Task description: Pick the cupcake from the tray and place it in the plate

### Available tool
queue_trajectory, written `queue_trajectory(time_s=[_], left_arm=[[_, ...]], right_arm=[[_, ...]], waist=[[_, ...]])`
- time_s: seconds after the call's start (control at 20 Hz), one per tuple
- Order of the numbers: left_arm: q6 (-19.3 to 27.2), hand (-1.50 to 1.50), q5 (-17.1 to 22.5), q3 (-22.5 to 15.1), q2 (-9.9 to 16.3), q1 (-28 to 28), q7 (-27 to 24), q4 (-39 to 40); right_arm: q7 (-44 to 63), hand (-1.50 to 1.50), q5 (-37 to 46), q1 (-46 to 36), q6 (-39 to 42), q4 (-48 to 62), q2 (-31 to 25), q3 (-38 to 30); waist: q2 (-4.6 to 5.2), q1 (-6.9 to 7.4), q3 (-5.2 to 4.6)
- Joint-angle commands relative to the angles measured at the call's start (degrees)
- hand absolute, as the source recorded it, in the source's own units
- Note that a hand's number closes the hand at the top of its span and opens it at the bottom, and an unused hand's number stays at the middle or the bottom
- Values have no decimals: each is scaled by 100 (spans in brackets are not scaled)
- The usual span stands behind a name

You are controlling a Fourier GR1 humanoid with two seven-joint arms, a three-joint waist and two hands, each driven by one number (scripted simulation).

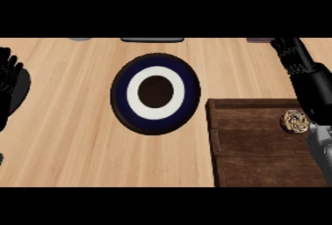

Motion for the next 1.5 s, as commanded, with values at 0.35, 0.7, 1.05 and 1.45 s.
queue_trajectory(time_s=[0.35, 0.7, 1.05, 1.45], left_arm=[[-395, 0, 75, -492, -195, -201, 280, -160], [-411, 0, 128, -626, -334, -437, 683, -454], [-287, 0, -142, -692, -500, -673, 1219, -633], [-319, 0, -287, -679, -667, -371, 769, -551]], right_arm=[[-675, 150, 1529, -318, 2015, -619, -1360, 1491], [-3527, -150, 719, 1928, 1555, 1217, -305, 1438], [-4409, -150, -109, 1639, 2562, 1316, -1089, 82], [-3062, -150, 968, 1028, 2543, 914, -2665, -248]], waist=[[-81, -257, -31], [60, -111, 34], [15, -123, 9], [-4, -101, -9]])
